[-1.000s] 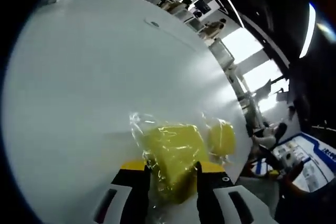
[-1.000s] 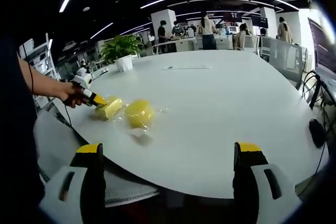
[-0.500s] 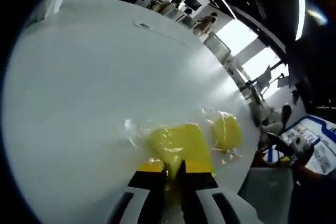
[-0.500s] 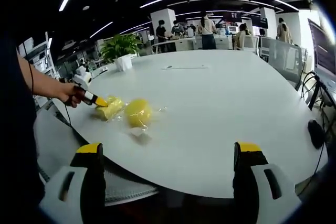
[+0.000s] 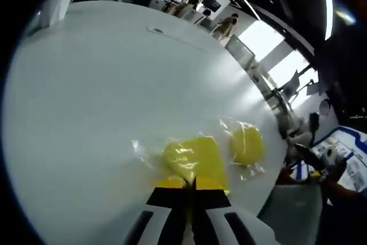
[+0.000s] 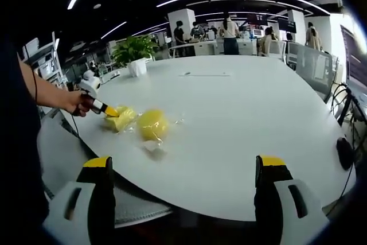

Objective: Compare the silicone blocks by pressing each to a similar depth, holding the contact briefly, and releasing to observe deformation and rebound differences across the visible hardness samples.

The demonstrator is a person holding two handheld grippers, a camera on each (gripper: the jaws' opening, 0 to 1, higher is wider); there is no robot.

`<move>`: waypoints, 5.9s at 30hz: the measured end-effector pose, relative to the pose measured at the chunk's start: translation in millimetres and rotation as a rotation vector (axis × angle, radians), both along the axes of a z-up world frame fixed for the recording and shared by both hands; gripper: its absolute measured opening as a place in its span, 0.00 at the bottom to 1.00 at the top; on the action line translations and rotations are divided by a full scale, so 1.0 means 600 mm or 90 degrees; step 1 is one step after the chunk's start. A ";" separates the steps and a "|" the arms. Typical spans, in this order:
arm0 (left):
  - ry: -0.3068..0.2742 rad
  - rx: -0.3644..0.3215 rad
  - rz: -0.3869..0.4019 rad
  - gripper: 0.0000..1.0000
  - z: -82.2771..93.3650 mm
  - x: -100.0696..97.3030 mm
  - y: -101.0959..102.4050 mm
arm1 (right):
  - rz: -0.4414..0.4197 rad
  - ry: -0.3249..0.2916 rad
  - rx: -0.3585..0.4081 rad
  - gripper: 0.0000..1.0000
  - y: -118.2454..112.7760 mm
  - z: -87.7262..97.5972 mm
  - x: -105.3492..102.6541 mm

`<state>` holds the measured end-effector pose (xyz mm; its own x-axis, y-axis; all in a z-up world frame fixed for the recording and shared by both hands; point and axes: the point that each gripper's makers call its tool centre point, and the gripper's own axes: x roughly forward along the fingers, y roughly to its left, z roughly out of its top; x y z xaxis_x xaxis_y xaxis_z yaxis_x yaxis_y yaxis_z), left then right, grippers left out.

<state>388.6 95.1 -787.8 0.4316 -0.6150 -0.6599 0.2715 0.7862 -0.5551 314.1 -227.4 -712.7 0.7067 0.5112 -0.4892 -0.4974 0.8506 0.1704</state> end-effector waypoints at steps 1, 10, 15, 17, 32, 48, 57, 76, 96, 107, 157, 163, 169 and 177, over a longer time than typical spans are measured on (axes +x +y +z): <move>-0.011 -0.004 0.008 0.00 0.003 0.001 0.000 | 0.001 0.000 0.001 0.96 0.001 0.001 0.001; -0.134 -0.059 0.045 0.00 0.070 0.016 0.010 | 0.016 -0.001 0.006 0.96 0.017 0.006 0.003; -0.219 -0.076 0.042 0.00 0.135 0.023 0.005 | 0.001 -0.009 0.043 0.96 0.021 0.029 0.016; -0.249 -0.087 0.041 0.00 0.162 0.024 0.002 | 0.005 -0.014 0.039 0.96 0.023 0.034 0.020; -0.403 -0.109 0.033 0.00 0.301 0.020 -0.012 | 0.041 -0.076 0.053 0.96 0.040 0.119 0.068; -0.477 -0.137 -0.025 0.00 0.380 -0.041 -0.045 | 0.155 -0.132 0.112 0.92 0.137 0.236 0.097; -0.511 -0.132 -0.053 0.00 0.395 -0.056 -0.062 | 0.278 -0.126 0.132 0.94 0.235 0.268 0.081; -0.527 -0.167 -0.098 0.00 0.409 -0.096 -0.109 | 0.413 -0.098 0.234 0.66 0.375 0.322 0.052; -0.536 -0.173 -0.103 0.00 0.421 -0.101 -0.120 | 0.435 -0.037 0.274 0.41 0.412 0.305 0.050; -0.535 -0.181 -0.108 0.00 0.424 -0.103 -0.123 | 0.433 0.004 0.307 0.29 0.413 0.306 0.052; -0.512 -0.208 -0.144 0.05 0.437 -0.121 -0.134 | 0.488 -0.032 0.236 0.00 0.404 0.327 0.019; -0.517 -0.201 -0.145 0.04 0.440 -0.122 -0.130 | 0.497 -0.041 0.230 0.00 0.410 0.331 0.015; -0.518 -0.190 -0.143 0.02 0.442 -0.121 -0.126 | 0.501 -0.056 0.230 0.00 0.413 0.334 0.016; -0.508 -0.194 -0.143 0.02 0.442 -0.123 -0.126 | 0.508 -0.057 0.230 0.00 0.413 0.335 0.011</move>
<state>314.6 19.6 -522.7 0.5421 -0.8403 -0.0072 0.7975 0.5172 -0.3107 320.5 20.2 -512.0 0.1009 0.9816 -0.1619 -0.9448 0.1455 0.2935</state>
